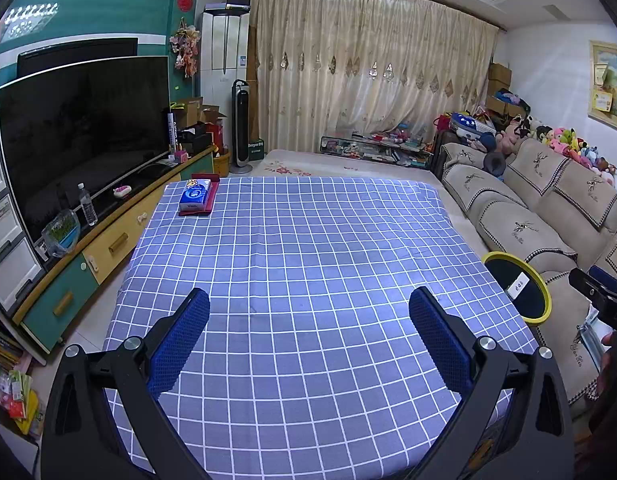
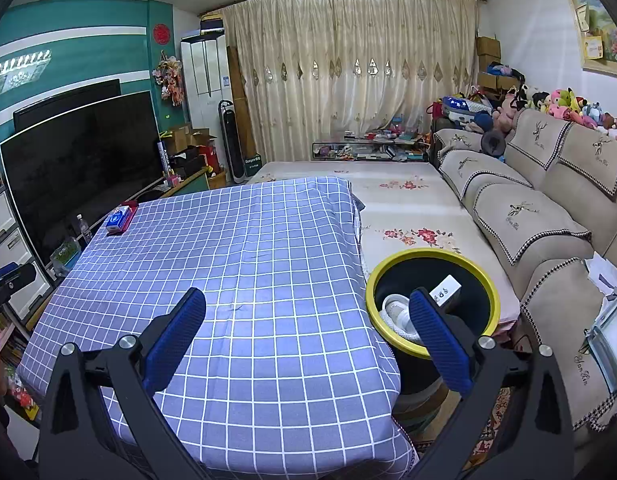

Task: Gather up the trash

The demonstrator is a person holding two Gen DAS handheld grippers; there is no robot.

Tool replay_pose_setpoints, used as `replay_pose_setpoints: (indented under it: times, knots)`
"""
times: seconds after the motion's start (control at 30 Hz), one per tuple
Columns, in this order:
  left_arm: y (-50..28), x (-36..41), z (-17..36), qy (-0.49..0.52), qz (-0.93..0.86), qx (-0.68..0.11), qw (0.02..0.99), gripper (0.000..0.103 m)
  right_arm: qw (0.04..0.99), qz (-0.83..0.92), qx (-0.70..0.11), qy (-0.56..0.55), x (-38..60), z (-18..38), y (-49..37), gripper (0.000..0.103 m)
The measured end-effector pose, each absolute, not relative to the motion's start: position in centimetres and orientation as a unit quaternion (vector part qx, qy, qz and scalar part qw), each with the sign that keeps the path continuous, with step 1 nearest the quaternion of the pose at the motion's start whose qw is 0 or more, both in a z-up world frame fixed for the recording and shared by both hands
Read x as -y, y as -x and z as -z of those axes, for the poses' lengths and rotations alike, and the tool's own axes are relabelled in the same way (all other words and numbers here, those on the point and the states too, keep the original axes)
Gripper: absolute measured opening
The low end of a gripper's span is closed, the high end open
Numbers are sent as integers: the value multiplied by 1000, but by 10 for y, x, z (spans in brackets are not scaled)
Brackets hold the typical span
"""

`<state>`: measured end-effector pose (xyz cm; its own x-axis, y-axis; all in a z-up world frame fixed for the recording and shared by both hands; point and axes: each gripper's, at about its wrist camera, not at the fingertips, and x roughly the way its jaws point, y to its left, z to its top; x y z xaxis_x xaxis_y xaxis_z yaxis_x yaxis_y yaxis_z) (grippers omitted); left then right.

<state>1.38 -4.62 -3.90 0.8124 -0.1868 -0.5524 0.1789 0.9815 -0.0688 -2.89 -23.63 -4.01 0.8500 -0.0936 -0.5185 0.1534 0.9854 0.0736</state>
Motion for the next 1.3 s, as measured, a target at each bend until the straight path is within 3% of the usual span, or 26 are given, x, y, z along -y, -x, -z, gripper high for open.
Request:
replay_pose_setpoints:
  times: [1.3]
  knots:
    - [-22,48,48,7,106,-291,951,98,959,63,-271,-60,234,48,28,97]
